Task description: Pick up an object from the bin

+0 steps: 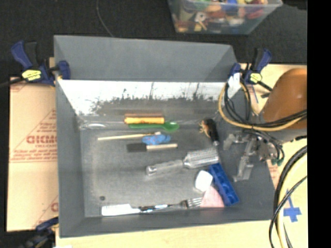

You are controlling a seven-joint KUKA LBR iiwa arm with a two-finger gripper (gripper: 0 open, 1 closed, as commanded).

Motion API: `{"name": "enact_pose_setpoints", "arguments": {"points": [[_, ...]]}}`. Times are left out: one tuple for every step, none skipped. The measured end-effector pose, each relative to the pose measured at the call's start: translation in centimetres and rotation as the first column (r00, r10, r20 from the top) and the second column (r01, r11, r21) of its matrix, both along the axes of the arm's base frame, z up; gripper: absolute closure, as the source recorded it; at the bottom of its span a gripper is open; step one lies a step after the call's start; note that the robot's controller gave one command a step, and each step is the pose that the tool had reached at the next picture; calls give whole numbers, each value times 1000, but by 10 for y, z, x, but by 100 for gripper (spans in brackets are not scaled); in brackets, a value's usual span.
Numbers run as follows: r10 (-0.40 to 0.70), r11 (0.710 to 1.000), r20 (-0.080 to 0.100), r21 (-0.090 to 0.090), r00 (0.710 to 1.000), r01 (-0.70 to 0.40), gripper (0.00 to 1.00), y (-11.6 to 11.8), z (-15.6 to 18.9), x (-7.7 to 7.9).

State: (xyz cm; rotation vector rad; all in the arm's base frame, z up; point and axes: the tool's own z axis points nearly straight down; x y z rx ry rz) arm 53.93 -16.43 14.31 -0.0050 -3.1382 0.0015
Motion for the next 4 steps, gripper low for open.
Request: {"name": "enact_pose_setpoints", "arguments": {"points": [[5,1000,7,-2,1000,-5,0,1,4,2],[360,933,9,-6,933,-360,0,57,-67,54],[117,993,17,-5,993,-117,0,69,-30,53],[384,923,14,-8,923,-384,0,90,-42,54]]}}
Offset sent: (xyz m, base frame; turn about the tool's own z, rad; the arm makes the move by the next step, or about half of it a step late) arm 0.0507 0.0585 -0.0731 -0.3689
